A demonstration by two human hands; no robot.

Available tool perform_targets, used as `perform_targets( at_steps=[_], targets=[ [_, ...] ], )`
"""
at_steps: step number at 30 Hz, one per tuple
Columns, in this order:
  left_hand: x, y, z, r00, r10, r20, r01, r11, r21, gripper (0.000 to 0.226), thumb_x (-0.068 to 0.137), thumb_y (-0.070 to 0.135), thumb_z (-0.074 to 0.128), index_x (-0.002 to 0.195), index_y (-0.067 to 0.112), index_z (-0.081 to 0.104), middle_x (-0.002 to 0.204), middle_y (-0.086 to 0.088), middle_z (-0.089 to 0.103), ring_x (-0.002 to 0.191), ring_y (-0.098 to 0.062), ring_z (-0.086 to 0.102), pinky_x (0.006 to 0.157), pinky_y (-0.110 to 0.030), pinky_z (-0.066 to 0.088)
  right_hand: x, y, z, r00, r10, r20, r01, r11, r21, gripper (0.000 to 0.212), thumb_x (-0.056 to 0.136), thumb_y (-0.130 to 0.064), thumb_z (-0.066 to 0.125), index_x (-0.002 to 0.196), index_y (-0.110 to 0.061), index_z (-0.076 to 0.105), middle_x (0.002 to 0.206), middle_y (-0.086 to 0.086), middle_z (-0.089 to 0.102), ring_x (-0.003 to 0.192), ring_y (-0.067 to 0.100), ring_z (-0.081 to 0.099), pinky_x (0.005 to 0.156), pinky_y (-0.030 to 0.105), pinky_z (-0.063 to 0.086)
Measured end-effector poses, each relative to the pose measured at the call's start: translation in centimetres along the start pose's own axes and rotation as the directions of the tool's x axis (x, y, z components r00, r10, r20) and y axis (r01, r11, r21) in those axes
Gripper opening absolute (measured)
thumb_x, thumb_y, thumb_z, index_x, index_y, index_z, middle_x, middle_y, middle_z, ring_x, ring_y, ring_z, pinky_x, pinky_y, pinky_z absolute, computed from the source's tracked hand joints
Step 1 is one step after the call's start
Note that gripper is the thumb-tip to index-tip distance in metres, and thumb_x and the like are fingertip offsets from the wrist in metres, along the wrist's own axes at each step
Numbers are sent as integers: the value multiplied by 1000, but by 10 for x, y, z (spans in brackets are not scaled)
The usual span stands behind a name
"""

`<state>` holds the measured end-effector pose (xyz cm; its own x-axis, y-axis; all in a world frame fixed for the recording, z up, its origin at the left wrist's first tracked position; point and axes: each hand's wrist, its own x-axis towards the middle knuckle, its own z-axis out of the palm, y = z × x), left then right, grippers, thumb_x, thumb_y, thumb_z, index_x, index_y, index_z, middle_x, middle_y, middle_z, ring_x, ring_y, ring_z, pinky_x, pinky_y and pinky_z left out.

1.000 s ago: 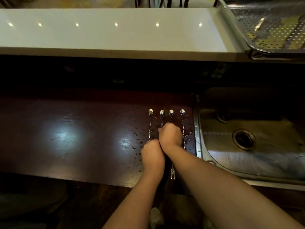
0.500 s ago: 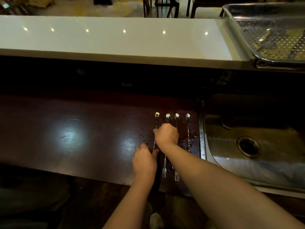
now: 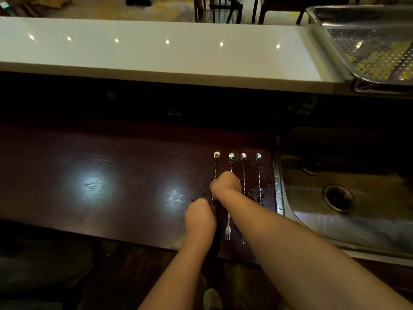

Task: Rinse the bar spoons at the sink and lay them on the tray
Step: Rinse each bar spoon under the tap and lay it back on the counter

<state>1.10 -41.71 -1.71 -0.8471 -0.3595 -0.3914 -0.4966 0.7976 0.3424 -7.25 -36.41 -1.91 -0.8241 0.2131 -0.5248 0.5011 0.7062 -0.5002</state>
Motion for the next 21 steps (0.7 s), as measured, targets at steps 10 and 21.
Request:
perform_targets(
  at_steps=[10,21],
  targets=[
    [-6,2,-20,995,65,-76,-66,998,-6,20,93,26,54,90,7,61,94,-10,67,88,-27,63,64,-29,38,-9,-5,-12,1000,-14,-8,15,983,181,18,84,-20,63,69,-9,62,90,14,73,82,31,69,62,29,51],
    [-23,73,-17,950,306,-70,-290,941,175,18,91,14,50,83,10,65,88,-8,69,81,-27,64,59,-31,38,-3,38,-94,994,62,-94,-16,904,427,18,82,-19,66,91,-4,70,90,14,73,81,28,69,66,32,54]
  ],
)
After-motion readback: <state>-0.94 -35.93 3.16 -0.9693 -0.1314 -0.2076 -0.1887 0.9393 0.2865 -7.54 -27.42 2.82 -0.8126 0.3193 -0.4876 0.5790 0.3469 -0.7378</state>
